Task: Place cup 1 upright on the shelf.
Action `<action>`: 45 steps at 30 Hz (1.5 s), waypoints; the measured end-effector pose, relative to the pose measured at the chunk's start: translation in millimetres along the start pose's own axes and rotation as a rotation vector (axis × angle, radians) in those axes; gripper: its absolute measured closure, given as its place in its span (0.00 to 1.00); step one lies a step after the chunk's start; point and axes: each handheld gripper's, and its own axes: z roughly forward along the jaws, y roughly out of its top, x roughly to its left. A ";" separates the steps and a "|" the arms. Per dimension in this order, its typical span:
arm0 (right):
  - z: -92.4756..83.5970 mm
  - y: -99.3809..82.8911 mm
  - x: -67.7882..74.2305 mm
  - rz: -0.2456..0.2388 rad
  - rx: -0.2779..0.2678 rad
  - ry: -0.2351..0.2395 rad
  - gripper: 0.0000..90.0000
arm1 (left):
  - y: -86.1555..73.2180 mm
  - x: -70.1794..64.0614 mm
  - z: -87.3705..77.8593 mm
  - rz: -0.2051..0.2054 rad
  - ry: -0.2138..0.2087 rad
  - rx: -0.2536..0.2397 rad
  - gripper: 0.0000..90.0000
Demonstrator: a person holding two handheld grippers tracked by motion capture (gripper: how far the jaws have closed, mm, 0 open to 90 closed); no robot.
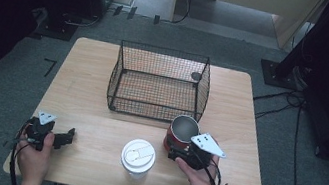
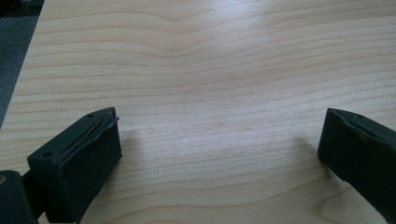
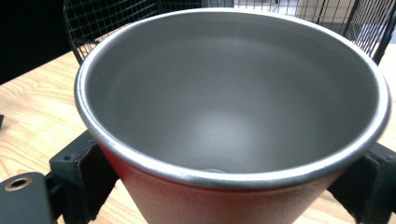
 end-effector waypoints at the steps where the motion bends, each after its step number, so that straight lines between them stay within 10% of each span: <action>1: -0.9 2.0 -0.2 0.001 -0.005 0.002 0.09 | 0.0 0.0 0.0 0.000 0.000 0.000 0.00; 45: 11.8 109.6 3.5 -0.035 -0.173 -0.005 0.09 | 0.2 -0.1 0.0 -0.002 0.000 0.000 0.00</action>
